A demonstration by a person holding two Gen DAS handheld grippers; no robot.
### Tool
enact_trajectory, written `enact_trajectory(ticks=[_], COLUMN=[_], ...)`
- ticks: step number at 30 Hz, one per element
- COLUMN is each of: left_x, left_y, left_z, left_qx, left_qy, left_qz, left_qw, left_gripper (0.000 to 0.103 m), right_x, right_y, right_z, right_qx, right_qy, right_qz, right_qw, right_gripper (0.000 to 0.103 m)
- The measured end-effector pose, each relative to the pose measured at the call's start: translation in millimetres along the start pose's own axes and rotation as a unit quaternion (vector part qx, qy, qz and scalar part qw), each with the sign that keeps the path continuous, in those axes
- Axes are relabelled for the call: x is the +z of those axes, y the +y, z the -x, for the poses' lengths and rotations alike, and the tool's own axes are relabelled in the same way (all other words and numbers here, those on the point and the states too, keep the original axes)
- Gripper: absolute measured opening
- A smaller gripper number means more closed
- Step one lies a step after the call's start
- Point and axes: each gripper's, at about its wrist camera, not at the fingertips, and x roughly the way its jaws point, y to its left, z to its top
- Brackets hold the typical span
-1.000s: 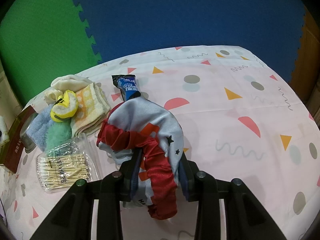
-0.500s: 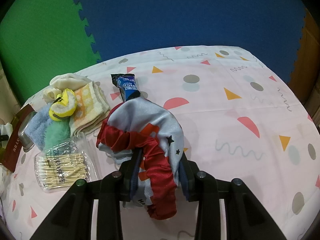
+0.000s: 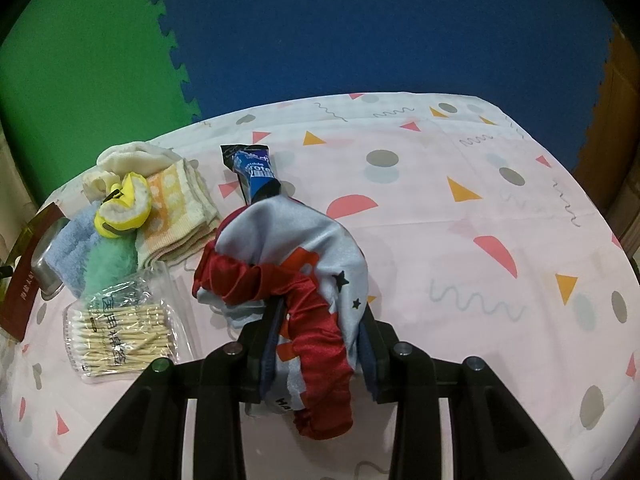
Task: Organize soft objects
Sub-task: 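Carry the white sock into the gold tin and open the left gripper while the right holds the shirt, then lower the shirt into the gold tin and open the right gripper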
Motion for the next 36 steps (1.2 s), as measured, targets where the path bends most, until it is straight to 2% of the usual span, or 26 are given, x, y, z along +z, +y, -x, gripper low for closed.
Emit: enact_trajectory(ticks=[12, 16, 20, 22, 25, 30, 36], left_x=[-13.0, -23.2, -36.8, -42.4, -49.9, -58.9, -66.6], left_y=[-8.1, -5.0, -2.1, 0.6, 3.6, 5.2, 17.9], left_z=[35.4, 50.1, 64.9, 67.4, 66.7, 65.7, 66.5], left_qx=[0.044, 0.056, 0.084, 0.084, 0.064, 0.074, 0.068], left_qy=[-0.054, -0.067, -0.093, -0.095, -0.088, -0.089, -0.092], left_qz=[-0.004, 0.014, 0.036, 0.053, 0.076, 0.080, 0.110], left_qw=[0.9976, 0.9961, 0.9914, 0.9905, 0.9912, 0.9901, 0.9874], left_gripper=[0.061, 0.063, 0.068, 0.069, 0.070, 0.070, 0.071], right_x=[0.3, 0.3, 1.1, 1.6, 3.1, 6.7, 9.1], right_y=[4.1, 4.7, 4.9, 4.4, 5.9, 9.0, 14.8], right_z=[0.5, 0.9, 2.6, 3.6, 6.9, 21.2, 39.0], right_qx=[-0.015, -0.017, -0.018, -0.018, -0.024, -0.031, -0.025], right_qy=[0.000, -0.001, -0.004, -0.005, -0.008, -0.016, -0.024], right_qz=[0.014, 0.015, 0.016, 0.014, 0.014, 0.015, 0.012], right_qw=[1.000, 1.000, 1.000, 1.000, 1.000, 0.999, 0.999], right_gripper=[0.036, 0.036, 0.034, 0.034, 0.033, 0.033, 0.033])
